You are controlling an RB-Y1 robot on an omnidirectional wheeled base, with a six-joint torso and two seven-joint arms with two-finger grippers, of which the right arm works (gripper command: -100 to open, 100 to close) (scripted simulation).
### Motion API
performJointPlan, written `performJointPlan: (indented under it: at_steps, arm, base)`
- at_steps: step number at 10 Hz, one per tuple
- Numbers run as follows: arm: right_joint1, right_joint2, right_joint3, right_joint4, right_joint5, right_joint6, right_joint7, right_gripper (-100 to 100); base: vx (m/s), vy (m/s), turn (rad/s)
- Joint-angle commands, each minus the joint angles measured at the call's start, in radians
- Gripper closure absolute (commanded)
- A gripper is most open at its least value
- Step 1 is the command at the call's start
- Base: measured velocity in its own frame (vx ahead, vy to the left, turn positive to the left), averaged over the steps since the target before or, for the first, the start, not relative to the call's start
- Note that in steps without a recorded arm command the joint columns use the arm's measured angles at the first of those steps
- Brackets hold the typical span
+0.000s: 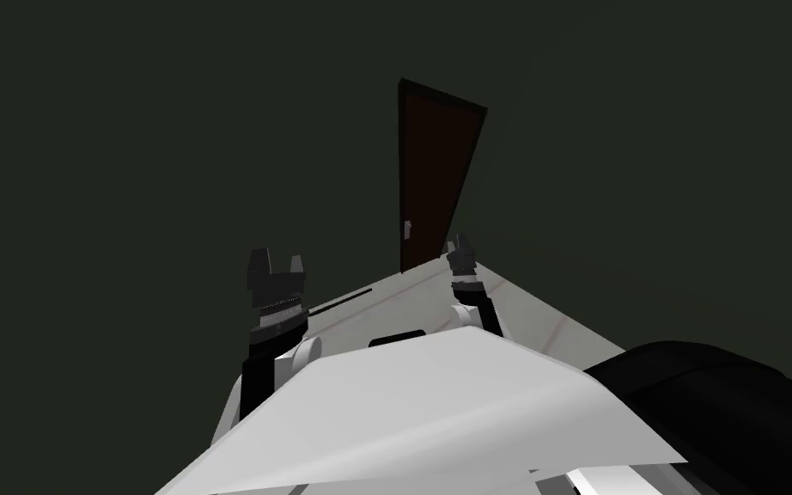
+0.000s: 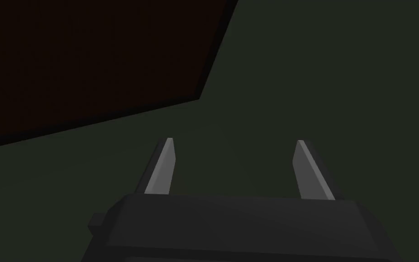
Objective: Pull the door open
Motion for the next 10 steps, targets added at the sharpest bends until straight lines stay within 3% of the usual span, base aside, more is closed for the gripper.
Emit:
performJointPlan:
  at_steps: [1,6,10]
  arm:
    - [-0.008,-0.014,-0.004,0.030,0.021,-0.005,0.024,-100]
    - [-0.031,-0.050,-0.015,0.117,0.082,-0.019,0.095,-100]
    - [-0.048,-0.074,-0.024,0.184,0.129,-0.029,0.149,-100]
  base:
    - [0.125,0.000,0.030]
    - [0.195,-0.041,0.029]
    - [0.121,-0.023,0.028]
